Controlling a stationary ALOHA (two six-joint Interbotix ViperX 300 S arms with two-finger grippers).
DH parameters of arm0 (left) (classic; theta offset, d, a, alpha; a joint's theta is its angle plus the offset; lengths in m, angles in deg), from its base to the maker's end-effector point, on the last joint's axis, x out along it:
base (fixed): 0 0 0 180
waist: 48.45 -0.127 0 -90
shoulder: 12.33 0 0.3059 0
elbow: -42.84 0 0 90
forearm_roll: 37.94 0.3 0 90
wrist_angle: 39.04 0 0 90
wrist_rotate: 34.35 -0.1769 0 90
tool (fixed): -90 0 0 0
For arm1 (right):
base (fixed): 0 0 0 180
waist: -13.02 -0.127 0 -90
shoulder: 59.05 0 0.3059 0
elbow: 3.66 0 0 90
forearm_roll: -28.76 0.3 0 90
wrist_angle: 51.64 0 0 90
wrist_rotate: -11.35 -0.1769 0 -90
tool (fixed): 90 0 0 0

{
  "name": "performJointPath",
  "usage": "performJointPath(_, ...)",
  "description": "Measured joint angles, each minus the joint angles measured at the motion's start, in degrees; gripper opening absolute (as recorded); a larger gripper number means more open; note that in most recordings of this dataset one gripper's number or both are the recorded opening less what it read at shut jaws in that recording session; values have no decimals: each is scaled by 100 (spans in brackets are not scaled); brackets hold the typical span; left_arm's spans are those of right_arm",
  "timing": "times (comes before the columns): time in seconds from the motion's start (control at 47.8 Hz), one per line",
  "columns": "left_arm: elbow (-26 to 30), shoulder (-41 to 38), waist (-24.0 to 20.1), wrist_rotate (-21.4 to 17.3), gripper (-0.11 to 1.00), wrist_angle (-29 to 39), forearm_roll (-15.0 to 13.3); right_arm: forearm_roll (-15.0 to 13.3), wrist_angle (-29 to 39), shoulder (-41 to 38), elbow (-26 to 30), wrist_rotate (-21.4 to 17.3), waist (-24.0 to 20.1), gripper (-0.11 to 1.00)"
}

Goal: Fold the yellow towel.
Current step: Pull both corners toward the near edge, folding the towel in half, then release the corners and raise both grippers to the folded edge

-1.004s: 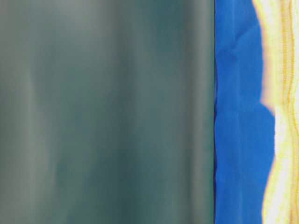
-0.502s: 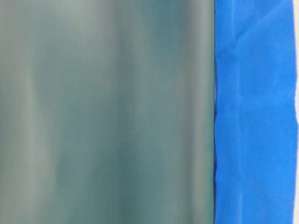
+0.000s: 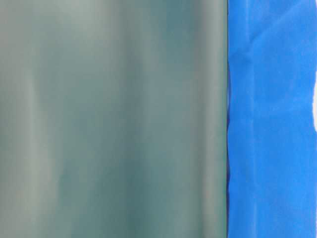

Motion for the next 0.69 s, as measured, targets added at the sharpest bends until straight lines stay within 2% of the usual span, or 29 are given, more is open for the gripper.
performJointPath(0.105, 9, -9, -35, 0, 33, -9, 0, 0, 18, -53, 53, 9, -18, 8)
performJointPath(0.167, 9, 0, -35, 0, 54, 0, 0, 0, 18, -70, 88, 9, -35, 24)
performJointPath(0.251, 9, 0, -44, 0, 76, 9, 0, 0, 44, -79, 158, 9, -44, 51)
performJointPath(0.335, 26, 62, -53, -35, 74, 62, 9, 0, 123, -53, 220, 62, -53, 75)
performJointPath(0.397, 44, 132, -97, -70, 70, 123, 0, 0, 229, 35, 237, 105, -44, 84)
performJointPath(0.502, 88, 316, -220, -79, 68, 255, 0, 0, 281, 264, 229, 158, 35, 77)
performJointPath(0.69, 105, 624, -712, -114, 68, 501, 9, -9, 308, 694, 62, 193, 606, 79)
